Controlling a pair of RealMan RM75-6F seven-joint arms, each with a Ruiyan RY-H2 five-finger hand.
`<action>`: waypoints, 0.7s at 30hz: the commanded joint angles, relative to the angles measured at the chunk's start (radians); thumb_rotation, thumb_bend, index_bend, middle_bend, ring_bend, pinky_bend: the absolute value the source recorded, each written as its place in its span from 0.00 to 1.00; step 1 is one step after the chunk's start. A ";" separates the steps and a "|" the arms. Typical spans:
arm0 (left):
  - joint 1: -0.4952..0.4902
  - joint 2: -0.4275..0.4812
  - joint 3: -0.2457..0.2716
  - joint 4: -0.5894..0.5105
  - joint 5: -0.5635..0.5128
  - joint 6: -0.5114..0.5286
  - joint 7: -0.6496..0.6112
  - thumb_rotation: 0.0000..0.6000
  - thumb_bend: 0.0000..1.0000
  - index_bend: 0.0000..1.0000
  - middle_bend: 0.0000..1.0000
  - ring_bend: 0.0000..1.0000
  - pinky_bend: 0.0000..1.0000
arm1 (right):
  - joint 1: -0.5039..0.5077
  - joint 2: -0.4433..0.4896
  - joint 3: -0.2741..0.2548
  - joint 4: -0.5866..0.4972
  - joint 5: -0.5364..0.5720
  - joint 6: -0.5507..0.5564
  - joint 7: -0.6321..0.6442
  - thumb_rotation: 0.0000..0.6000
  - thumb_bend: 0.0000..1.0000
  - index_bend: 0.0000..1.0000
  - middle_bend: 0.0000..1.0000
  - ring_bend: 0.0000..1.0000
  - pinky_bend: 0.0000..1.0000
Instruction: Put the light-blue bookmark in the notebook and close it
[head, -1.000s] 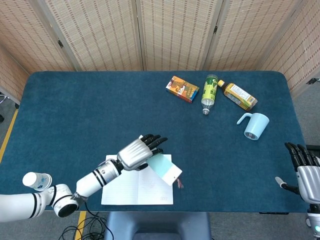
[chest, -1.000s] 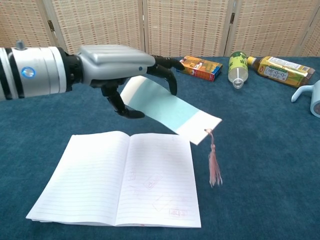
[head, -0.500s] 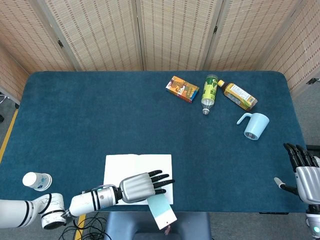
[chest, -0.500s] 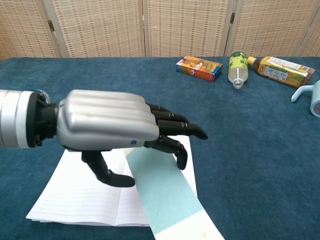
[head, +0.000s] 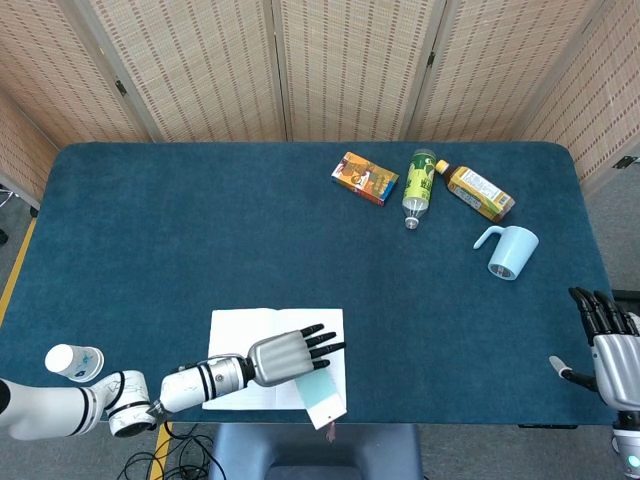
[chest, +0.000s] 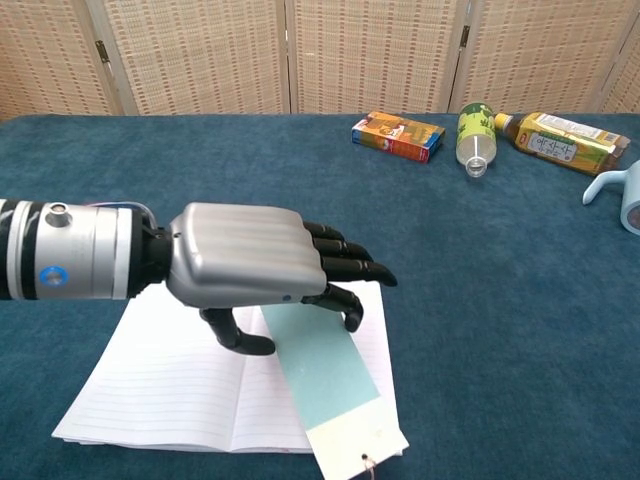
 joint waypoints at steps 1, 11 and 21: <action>-0.004 -0.006 0.002 0.021 -0.001 -0.007 0.022 1.00 0.35 0.33 0.02 0.00 0.15 | -0.001 0.000 0.000 -0.001 0.001 0.000 -0.001 1.00 0.07 0.00 0.11 0.09 0.17; -0.010 0.023 -0.006 0.003 -0.056 -0.061 0.116 1.00 0.35 0.31 0.00 0.00 0.13 | -0.009 -0.003 -0.002 -0.002 -0.001 0.010 0.001 1.00 0.07 0.00 0.11 0.09 0.17; -0.004 0.061 -0.005 -0.024 -0.100 -0.080 0.209 1.00 0.35 0.28 0.00 0.00 0.13 | -0.012 -0.008 -0.003 0.006 -0.004 0.012 0.009 1.00 0.07 0.00 0.11 0.09 0.17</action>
